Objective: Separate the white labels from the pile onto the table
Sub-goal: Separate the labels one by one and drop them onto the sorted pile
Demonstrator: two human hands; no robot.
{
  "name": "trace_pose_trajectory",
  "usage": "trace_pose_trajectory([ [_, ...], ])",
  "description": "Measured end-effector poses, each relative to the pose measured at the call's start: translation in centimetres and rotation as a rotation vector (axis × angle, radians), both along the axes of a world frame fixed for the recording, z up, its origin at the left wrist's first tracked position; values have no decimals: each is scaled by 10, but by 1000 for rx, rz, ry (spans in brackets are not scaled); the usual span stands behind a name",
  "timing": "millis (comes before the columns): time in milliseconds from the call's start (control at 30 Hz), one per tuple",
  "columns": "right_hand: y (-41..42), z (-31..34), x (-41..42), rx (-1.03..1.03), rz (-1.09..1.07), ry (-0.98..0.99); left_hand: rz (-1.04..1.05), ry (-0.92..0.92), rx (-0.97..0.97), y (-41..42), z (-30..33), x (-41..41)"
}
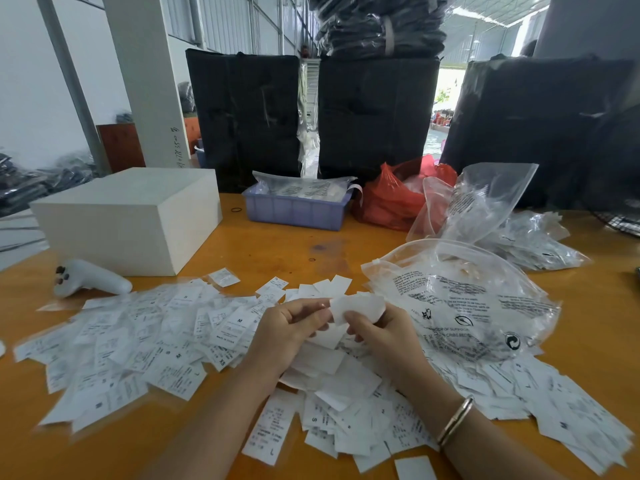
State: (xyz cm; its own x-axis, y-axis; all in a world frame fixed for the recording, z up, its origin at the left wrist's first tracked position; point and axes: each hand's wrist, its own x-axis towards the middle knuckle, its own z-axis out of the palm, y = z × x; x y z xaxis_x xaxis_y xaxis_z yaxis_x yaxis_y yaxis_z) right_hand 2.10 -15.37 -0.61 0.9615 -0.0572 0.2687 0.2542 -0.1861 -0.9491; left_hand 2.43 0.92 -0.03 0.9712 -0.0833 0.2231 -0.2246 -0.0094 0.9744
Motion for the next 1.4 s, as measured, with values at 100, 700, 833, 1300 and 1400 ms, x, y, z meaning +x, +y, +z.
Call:
trace_pose_trajectory([
  [100,1,-1,-1,-34,-5,-11,26,-7,4,0,0,0],
  [700,2,1,-4,-75,37,-45,35,-15,-39,1,-3,1],
  [833,2,0,-6,-106,73,-75,0,-27,-10,1,-2,0],
  [1300,-4,-2,-1,13,108,-79,-27,-42,199,4,-9,5],
  [1400,1,-2,-2,-36,106,-102,-51,-69,223,4,-7,2],
])
